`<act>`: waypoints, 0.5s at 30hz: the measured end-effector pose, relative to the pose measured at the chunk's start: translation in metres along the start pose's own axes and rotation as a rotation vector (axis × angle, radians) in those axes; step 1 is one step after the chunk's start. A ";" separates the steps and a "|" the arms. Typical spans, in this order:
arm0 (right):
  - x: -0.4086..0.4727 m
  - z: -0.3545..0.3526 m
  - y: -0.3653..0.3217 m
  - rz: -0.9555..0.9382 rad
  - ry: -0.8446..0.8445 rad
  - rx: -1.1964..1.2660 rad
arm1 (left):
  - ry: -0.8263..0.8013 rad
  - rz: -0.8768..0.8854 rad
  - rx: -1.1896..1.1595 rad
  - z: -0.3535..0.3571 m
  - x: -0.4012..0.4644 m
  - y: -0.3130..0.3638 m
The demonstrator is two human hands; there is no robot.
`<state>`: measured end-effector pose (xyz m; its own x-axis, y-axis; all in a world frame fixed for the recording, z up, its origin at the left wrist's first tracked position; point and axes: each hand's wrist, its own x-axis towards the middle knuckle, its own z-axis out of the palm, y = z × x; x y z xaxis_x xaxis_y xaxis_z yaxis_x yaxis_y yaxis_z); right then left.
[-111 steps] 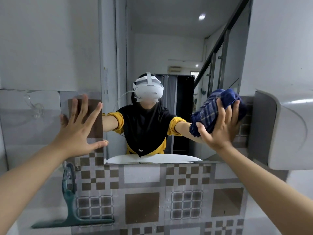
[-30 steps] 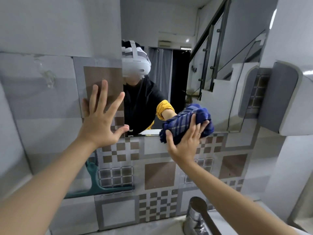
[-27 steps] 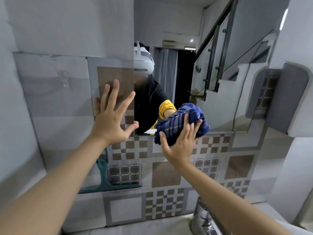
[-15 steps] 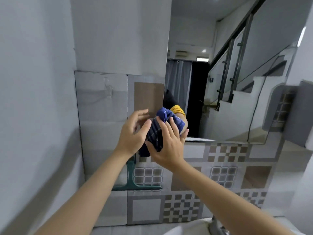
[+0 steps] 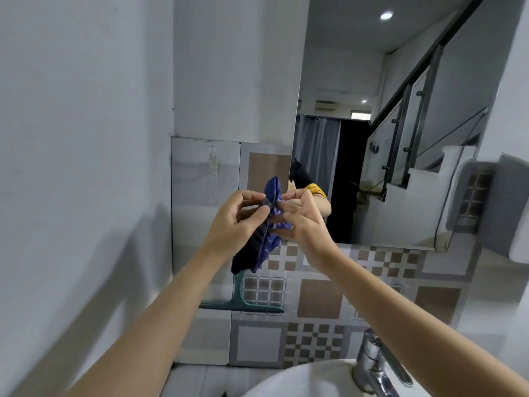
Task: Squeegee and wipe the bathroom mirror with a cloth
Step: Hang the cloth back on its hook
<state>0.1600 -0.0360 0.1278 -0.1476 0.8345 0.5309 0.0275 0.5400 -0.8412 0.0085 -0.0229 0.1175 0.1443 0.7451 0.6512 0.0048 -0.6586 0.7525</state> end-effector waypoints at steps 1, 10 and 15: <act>-0.002 0.001 -0.004 0.016 -0.018 0.023 | -0.001 -0.004 0.000 -0.002 -0.001 0.002; -0.011 0.004 -0.009 -0.127 0.034 -0.123 | 0.046 -0.013 0.074 -0.022 -0.013 0.016; -0.001 0.018 -0.008 -0.224 0.113 -0.316 | 0.100 -0.070 0.072 -0.029 -0.017 0.028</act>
<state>0.1418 -0.0431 0.1322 -0.0754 0.6896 0.7203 0.3122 0.7024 -0.6397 -0.0229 -0.0512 0.1300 0.0423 0.7938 0.6068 0.0827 -0.6080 0.7896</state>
